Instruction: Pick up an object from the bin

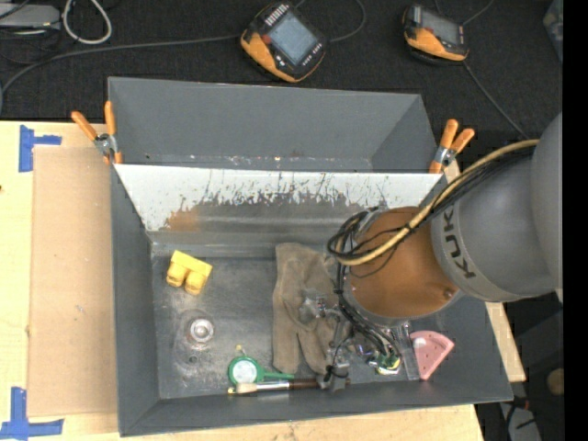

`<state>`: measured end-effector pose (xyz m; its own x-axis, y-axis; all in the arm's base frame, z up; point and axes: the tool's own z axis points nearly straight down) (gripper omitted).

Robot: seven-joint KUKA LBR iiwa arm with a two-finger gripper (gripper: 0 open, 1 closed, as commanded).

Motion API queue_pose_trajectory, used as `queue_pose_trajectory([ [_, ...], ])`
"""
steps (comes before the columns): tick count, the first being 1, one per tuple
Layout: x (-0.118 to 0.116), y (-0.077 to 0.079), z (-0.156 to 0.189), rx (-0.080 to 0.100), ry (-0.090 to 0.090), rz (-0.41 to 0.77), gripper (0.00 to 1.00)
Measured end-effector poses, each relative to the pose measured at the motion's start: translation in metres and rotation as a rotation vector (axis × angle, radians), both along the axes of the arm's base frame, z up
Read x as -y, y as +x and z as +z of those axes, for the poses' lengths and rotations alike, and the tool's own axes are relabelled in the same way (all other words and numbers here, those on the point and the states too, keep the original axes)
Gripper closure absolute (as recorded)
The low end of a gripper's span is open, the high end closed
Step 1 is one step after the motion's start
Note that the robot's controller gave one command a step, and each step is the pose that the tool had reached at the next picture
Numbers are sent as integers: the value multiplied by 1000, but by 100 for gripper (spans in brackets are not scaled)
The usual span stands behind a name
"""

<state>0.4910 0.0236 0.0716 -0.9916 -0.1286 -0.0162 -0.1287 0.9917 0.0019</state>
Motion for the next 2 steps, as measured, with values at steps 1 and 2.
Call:
queue_pose_trajectory([
  [1,-1,9,0,-13,1,-151,100],
  [2,-1,9,0,-13,1,-151,100],
])
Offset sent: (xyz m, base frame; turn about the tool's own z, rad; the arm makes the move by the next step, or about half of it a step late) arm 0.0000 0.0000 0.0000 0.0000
